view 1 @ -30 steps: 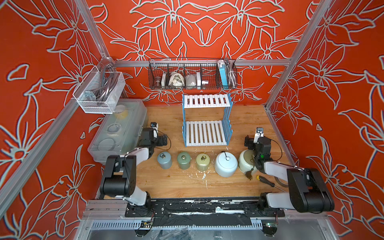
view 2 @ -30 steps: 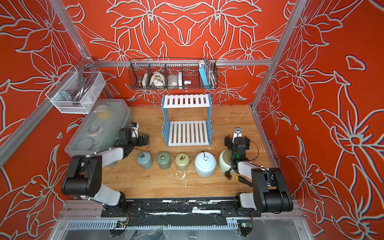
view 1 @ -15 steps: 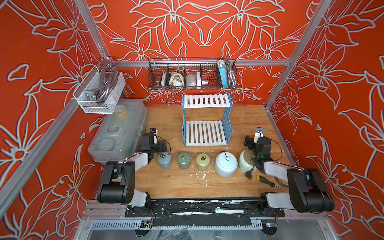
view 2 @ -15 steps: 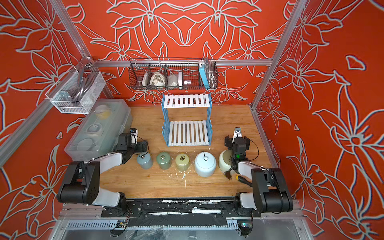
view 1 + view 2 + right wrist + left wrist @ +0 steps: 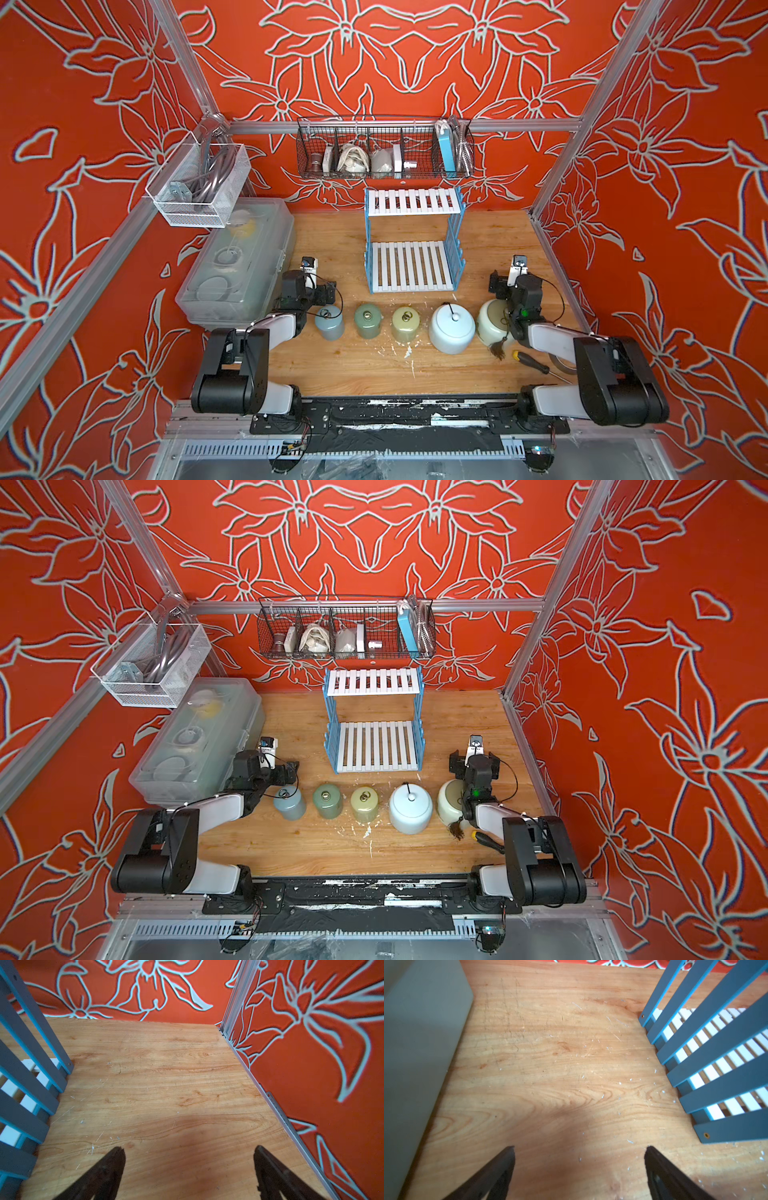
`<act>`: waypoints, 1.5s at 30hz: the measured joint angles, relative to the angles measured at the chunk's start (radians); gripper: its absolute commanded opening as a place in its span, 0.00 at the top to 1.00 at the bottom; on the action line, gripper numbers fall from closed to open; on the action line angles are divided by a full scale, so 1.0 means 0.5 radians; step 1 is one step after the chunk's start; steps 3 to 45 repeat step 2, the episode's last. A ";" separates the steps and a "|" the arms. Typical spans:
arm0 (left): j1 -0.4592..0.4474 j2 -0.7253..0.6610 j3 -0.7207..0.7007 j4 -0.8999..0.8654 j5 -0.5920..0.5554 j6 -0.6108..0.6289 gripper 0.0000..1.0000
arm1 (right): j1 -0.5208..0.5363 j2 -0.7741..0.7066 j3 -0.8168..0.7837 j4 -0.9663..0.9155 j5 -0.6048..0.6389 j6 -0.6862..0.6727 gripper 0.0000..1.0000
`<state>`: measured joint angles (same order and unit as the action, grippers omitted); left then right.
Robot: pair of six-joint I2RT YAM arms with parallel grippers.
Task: Remove the tea canisters from the shelf
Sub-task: Reset both arms
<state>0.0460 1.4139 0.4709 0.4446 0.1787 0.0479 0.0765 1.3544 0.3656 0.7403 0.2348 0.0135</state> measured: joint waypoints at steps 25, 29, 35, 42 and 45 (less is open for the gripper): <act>0.001 -0.003 0.000 0.007 0.008 0.001 0.02 | 0.000 -0.002 -0.001 0.001 0.000 0.000 0.00; 0.001 -0.003 0.000 0.007 0.008 0.001 0.02 | 0.000 -0.002 -0.001 0.001 0.000 0.000 0.00; 0.001 -0.003 0.000 0.007 0.008 0.001 0.02 | 0.000 -0.002 -0.001 0.001 0.000 0.000 0.00; 0.001 -0.003 0.000 0.007 0.008 0.001 0.02 | 0.000 -0.002 -0.001 0.001 0.000 0.000 0.00; 0.001 -0.003 0.000 0.007 0.008 0.001 0.02 | 0.000 -0.002 -0.001 0.001 0.000 0.000 0.00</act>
